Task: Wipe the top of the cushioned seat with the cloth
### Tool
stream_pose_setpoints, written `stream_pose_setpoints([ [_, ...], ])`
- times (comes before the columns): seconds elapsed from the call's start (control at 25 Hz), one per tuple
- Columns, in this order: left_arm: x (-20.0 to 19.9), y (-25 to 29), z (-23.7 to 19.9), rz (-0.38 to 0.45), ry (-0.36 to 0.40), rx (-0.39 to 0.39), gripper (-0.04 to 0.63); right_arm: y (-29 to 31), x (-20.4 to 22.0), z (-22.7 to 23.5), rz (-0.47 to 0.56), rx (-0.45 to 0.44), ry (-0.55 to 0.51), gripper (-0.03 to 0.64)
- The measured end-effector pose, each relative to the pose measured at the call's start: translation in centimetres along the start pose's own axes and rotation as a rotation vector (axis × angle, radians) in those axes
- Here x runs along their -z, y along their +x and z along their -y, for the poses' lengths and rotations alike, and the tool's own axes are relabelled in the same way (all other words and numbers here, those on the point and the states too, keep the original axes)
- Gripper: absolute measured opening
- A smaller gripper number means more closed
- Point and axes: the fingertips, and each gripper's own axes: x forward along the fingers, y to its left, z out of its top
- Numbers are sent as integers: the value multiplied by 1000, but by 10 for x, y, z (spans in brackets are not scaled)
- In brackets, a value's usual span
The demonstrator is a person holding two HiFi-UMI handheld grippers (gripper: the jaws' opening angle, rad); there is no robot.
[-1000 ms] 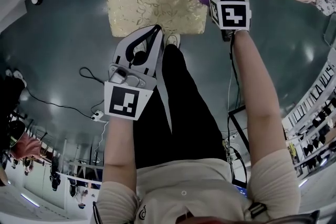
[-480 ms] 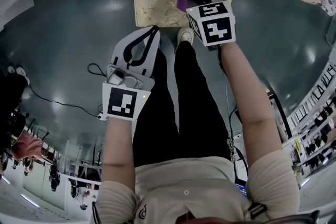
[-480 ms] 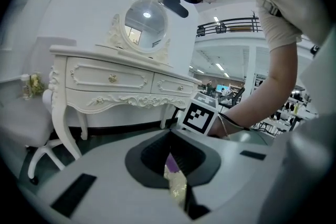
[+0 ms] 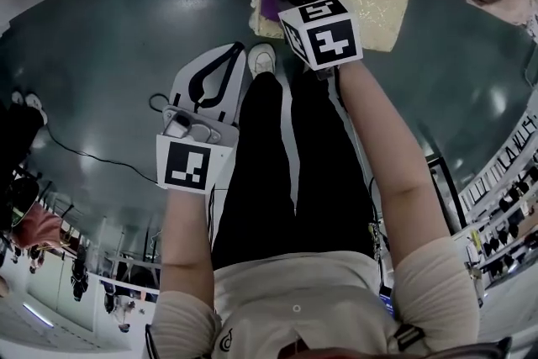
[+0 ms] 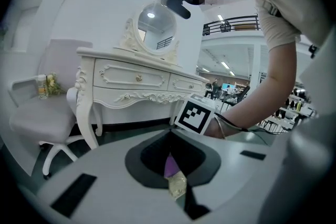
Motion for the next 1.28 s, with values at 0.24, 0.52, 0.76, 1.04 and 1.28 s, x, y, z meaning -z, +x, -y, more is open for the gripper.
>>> stream_pose_setpoints([
  [0.24, 5, -2, -13, 12, -7, -3, 14, 22, 0, -2, -33, 1, -24, 81],
  [0.52, 8, 12, -2, -2, 7, 26, 12, 16, 13, 27, -75, 35, -32, 81],
  [0.76, 6, 33, 21, -37, 65, 58, 13, 3, 26, 57, -70, 50, 1, 83],
  [1.04, -2, 62, 49, -25, 7, 59, 13, -16, 45, 95, -71, 54, 20, 86],
  [1.28, -10, 88, 75, 24, -60, 54, 13, -37, 65, 130, -86, 57, 19, 86],
])
